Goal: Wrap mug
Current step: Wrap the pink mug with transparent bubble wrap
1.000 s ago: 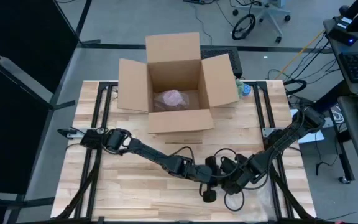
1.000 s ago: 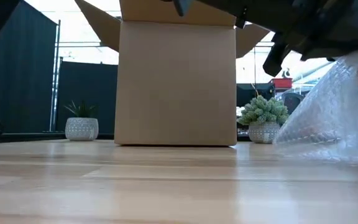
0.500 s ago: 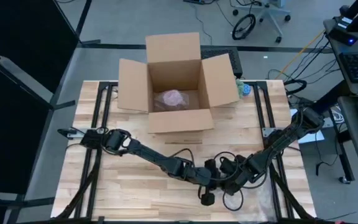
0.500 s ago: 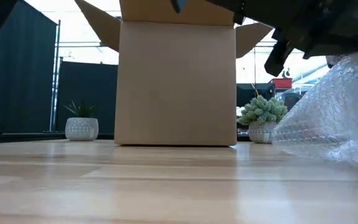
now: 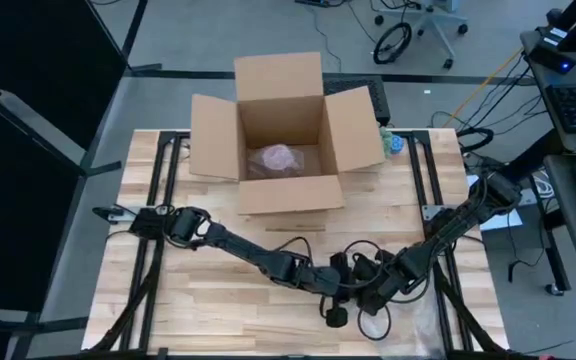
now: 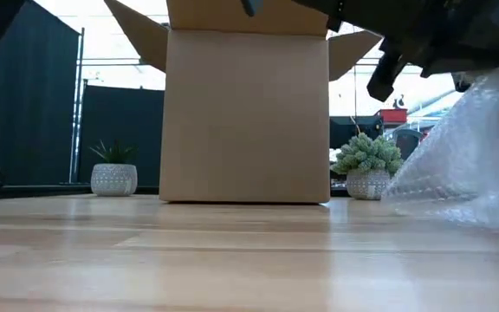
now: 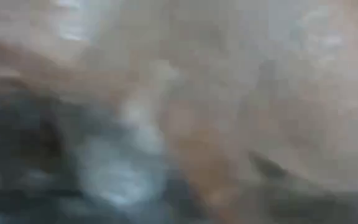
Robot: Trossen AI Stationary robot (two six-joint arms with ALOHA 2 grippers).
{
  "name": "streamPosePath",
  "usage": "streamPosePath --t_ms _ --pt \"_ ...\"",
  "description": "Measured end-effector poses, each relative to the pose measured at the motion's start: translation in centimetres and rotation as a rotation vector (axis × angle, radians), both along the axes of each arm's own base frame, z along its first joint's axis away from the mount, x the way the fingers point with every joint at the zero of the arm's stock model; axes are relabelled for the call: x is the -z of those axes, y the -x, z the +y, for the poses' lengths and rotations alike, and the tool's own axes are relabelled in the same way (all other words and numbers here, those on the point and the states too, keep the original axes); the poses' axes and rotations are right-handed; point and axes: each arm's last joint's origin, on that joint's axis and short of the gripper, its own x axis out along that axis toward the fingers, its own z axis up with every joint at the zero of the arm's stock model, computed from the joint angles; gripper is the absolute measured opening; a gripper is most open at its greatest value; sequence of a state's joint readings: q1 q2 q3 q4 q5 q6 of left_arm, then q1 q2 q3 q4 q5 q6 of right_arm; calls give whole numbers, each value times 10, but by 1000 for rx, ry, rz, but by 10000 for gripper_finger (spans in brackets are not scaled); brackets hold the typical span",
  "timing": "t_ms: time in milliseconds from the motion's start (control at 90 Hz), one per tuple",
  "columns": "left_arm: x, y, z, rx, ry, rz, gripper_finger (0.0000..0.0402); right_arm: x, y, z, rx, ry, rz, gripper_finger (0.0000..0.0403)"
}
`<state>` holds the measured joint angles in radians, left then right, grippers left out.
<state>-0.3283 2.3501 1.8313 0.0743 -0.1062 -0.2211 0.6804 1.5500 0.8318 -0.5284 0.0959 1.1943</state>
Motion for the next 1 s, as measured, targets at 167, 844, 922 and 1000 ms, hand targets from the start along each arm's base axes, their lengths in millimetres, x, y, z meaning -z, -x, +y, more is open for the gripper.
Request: streamPosePath --t_ms 167,844,922,1000 --pt "-1 1 -1 7 3 -1 0 -7 -2 2 -17 7 15 255" --pt "-5 -1 -1 2 4 -23 0 -54 -3 7 -94 129 103 275" --pt "-4 0 0 3 -21 -8 0 -53 -1 8 -86 138 104 275" --pt "-11 1 0 -2 -24 -26 0 -54 1 10 -83 136 105 275"
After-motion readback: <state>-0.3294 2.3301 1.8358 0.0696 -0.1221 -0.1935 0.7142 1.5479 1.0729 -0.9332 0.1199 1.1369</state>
